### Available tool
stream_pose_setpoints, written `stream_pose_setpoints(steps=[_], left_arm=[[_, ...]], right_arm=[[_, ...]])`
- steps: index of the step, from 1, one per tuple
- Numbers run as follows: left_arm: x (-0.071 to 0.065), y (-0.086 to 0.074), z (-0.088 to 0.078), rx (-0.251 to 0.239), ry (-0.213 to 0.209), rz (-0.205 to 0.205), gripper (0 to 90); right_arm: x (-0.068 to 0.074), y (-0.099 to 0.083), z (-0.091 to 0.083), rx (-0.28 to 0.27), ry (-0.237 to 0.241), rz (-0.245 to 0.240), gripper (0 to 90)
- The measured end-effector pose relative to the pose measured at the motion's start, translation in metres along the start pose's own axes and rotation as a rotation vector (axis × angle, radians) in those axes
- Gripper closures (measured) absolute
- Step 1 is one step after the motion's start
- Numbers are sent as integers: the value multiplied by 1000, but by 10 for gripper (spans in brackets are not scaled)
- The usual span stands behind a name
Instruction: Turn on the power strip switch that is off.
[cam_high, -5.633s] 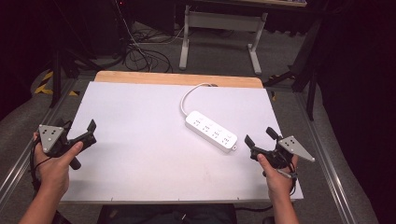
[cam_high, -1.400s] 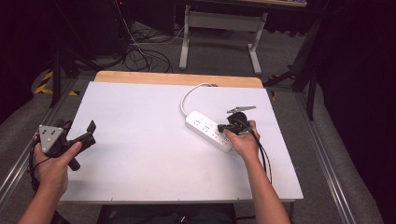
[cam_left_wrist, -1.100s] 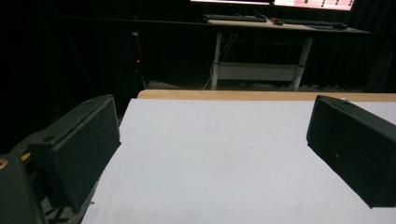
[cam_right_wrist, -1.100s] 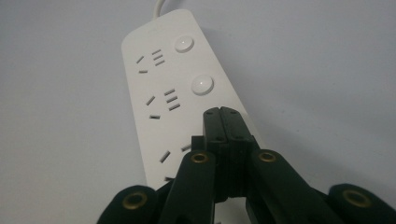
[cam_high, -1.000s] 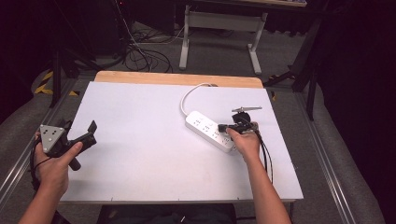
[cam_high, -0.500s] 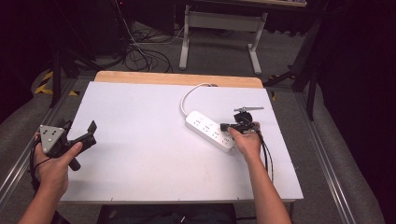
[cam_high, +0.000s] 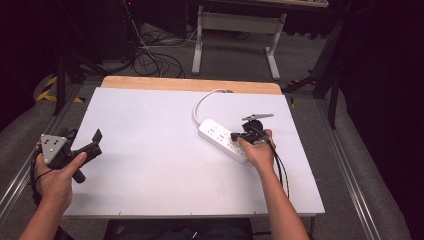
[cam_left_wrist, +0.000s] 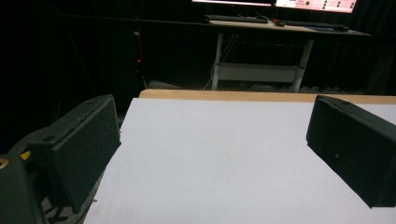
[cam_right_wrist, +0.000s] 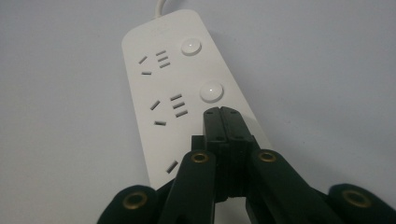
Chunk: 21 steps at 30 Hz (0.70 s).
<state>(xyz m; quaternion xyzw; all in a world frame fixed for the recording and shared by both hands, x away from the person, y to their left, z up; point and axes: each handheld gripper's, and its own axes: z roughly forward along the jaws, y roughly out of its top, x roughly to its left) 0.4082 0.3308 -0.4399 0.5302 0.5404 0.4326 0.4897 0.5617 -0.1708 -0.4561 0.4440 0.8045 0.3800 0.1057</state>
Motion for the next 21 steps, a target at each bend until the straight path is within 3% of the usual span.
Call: stream_pose_setpoints(steps=[1,3,4,5,14,21], left_arm=[[0,0,0,1,-2,2,33],[0,0,0,0,-2,4,34],[0,0,-1,-1,-3,8,34],[-1,0,0,-3,-2,7,34],[-2,0,1,-2,-5,9,34],[-3,0,2,3,-13,11,34]], right_arm=[[0,0,0,0,0,0,900],[-6,-2,0,-12,58,39,900],[-6,-2,0,-12,58,39,900],[-11,-5,-2,-34,83,81,900],[-11,-6,-7,-37,-59,26,900],[-8,-7,-8,-32,-84,-26,900]])
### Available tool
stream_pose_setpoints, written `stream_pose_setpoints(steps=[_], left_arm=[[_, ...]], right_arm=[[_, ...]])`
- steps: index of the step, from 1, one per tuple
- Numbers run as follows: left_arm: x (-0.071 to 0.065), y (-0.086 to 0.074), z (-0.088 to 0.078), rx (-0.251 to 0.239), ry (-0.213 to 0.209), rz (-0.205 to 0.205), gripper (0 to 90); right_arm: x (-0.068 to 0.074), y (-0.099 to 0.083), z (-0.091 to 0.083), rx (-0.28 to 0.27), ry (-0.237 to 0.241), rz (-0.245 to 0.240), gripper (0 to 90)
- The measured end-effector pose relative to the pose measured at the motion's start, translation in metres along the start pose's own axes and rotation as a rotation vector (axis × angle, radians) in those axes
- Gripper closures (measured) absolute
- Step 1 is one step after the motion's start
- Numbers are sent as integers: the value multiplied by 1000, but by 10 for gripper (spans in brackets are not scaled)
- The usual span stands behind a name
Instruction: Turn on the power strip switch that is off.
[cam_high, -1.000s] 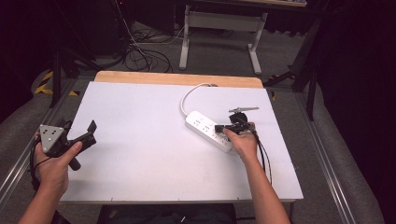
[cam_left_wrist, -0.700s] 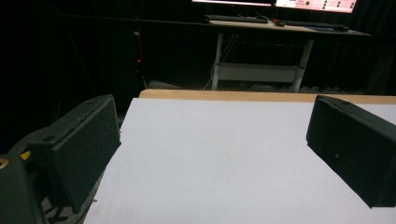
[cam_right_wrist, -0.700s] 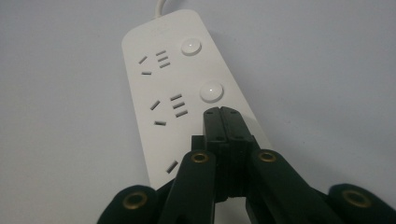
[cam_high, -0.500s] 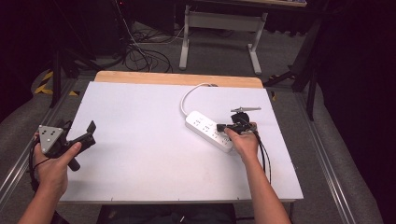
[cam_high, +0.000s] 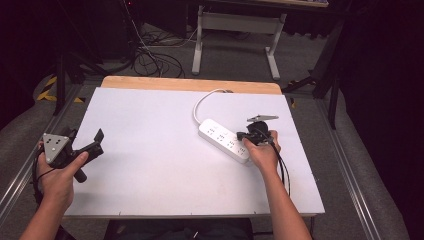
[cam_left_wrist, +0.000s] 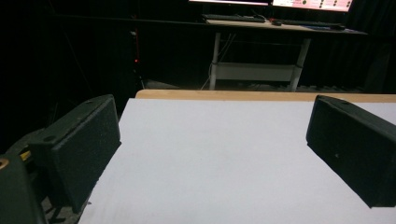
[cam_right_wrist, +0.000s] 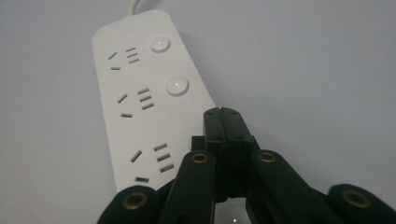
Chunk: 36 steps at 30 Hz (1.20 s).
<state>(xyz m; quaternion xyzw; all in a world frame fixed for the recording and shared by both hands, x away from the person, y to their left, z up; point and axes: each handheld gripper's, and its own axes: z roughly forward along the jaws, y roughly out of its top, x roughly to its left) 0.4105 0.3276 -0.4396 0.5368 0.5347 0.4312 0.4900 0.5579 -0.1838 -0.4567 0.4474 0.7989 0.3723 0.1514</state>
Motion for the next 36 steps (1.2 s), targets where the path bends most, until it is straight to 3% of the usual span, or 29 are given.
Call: stream_pose_setpoints(steps=[1,5,11,13,18,19,22,24,36], left_arm=[[-1,0,1,-2,-3,-3,34],[-1,0,1,-3,-5,-3,34],[0,0,0,-2,-1,-1,35],[0,0,0,-2,-1,-1,35],[-1,0,0,-2,0,1,35],[-1,0,0,-3,2,0,35],[0,0,-1,-5,3,-3,35],[1,0,-2,-2,3,-1,35],[3,0,-4,-6,10,-5,35]], right_arm=[[3,0,0,-3,-20,-28,900],[5,2,-2,-30,0,-25,900],[2,-1,2,-14,20,25,900],[2,-2,2,-24,-2,13,900],[10,-2,6,-28,17,-7,900],[18,0,7,-25,-20,-40,900],[21,0,8,-24,-56,-66,900],[16,-1,7,-28,-23,-29,900],[13,-5,7,-49,-4,1,900]])
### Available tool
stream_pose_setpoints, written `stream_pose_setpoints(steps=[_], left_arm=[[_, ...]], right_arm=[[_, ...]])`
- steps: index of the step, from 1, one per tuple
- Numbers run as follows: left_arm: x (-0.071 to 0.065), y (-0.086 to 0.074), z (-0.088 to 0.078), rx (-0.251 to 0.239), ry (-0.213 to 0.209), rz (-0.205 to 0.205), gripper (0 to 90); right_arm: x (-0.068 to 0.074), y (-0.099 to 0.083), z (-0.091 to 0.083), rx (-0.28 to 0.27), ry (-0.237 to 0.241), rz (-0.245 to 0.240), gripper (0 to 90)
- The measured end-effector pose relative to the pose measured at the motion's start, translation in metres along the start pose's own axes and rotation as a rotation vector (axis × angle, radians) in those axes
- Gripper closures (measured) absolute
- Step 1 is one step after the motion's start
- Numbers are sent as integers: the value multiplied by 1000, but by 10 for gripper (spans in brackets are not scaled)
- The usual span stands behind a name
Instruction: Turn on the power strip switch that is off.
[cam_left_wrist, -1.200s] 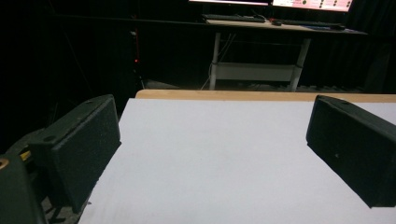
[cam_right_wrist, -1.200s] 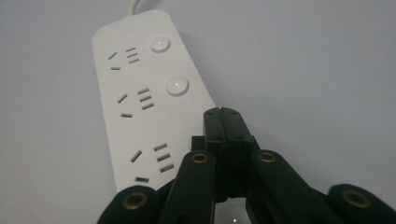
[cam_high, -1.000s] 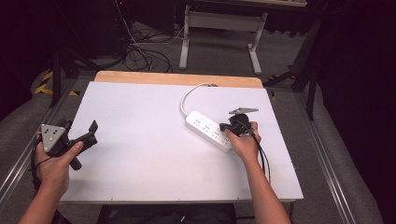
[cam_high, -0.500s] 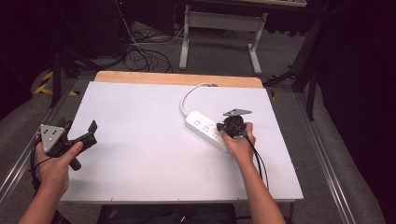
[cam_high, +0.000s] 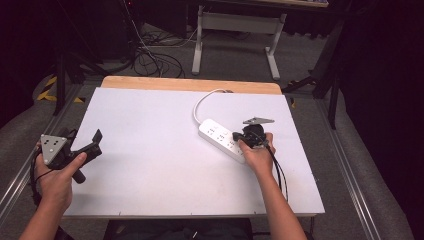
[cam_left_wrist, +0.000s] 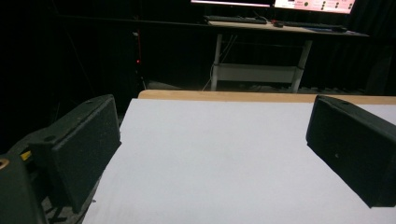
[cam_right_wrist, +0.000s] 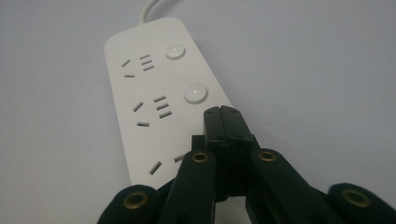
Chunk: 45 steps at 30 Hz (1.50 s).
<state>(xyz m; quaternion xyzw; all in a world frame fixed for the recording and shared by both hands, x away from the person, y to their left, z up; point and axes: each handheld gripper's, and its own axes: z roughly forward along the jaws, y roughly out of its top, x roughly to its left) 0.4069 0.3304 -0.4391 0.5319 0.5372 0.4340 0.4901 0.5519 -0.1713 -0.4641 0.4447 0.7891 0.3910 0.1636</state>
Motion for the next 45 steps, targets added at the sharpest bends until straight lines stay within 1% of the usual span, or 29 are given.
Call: stream_pose_setpoints(steps=[3,4,5,7,13,14,16,17,18,19,21,22,25,27,32,40,41,45], left_arm=[[1,0,0,2,1,-2,35],[1,0,-1,0,3,-2,35],[1,0,-1,1,1,-2,35],[1,0,-1,-1,0,-4,35],[0,0,0,-1,-1,-1,35],[0,0,0,0,-1,-2,35],[0,0,0,2,-2,-1,35],[0,0,1,-1,-3,-1,35],[-1,0,1,-1,-2,-3,35],[-1,0,1,2,-3,-1,35],[-1,0,1,1,-3,-3,35],[-1,0,1,4,-5,0,35],[-1,0,2,5,-7,2,35],[-2,0,2,5,-7,2,36],[-2,0,2,4,-8,0,36],[-2,0,3,2,-10,4,36],[-2,0,3,2,-10,5,36],[-2,0,3,3,-12,4,36]], right_arm=[[-1,-1,0,-5,1,6,900],[-2,-2,0,-5,6,16,900],[-2,-2,0,-5,6,16,900],[0,-1,0,0,-4,0,900],[-4,-1,0,1,22,26,900],[-3,0,0,8,18,15,900],[-3,1,-1,14,16,10,900],[0,0,-1,12,-3,-19,900],[0,0,-1,12,-3,-19,900],[3,1,-2,18,-11,-36,900],[5,1,-3,21,-17,-35,900],[6,1,-3,24,-28,-45,900],[6,1,-3,25,-23,-40,900],[4,1,-3,23,-12,-32,900],[4,1,-3,21,-17,-37,900],[4,1,-4,15,-8,-29,900],[3,1,-4,9,-1,-29,900],[3,1,-5,1,-4,-45,900]])
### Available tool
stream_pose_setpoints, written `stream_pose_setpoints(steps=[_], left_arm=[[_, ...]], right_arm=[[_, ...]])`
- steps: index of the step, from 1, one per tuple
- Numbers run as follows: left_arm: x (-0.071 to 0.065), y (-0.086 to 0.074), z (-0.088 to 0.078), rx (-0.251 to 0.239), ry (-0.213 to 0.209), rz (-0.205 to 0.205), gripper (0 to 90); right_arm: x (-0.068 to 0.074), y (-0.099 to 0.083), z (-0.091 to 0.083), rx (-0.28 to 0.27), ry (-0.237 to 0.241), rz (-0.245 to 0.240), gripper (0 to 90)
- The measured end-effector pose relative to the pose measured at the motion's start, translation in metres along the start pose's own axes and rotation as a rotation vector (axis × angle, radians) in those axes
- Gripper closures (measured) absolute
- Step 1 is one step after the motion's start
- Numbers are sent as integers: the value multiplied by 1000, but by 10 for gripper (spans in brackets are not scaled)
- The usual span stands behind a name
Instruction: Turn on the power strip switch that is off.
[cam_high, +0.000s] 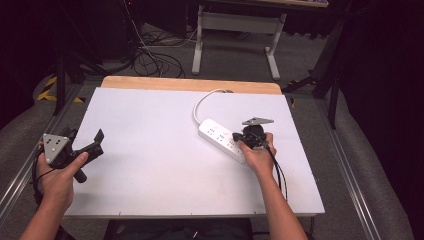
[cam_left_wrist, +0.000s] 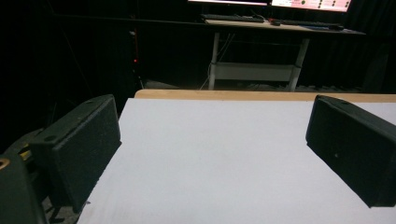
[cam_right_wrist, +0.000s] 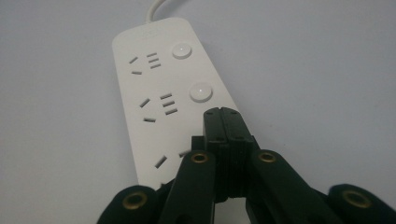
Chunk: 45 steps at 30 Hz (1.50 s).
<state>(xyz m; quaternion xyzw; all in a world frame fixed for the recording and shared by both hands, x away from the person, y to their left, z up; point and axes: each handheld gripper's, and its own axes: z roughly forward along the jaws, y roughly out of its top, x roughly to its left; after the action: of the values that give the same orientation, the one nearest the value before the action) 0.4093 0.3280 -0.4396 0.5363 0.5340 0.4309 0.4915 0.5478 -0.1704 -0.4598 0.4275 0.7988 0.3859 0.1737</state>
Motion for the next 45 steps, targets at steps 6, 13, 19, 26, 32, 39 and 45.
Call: stream_pose_setpoints(steps=[6,13,19,26,32,39,45], left_arm=[[0,0,0,2,0,-1,36],[-1,0,0,-1,-2,-5,36],[0,0,0,-1,-3,-5,36],[-1,0,0,0,-4,-4,37],[-1,1,1,2,-5,-4,37],[-2,1,1,-1,-7,-5,37],[-2,1,1,0,-5,-5,37]], right_arm=[[-1,0,-5,-29,-3,1,900],[-1,1,-16,-102,10,-3,900],[-1,-1,-31,-185,42,-10,900],[0,-3,-57,-252,63,-3,900],[4,-4,-67,-312,74,-3,849],[8,-5,-75,-335,77,5,831],[9,-7,-81,-373,75,-6,690]])
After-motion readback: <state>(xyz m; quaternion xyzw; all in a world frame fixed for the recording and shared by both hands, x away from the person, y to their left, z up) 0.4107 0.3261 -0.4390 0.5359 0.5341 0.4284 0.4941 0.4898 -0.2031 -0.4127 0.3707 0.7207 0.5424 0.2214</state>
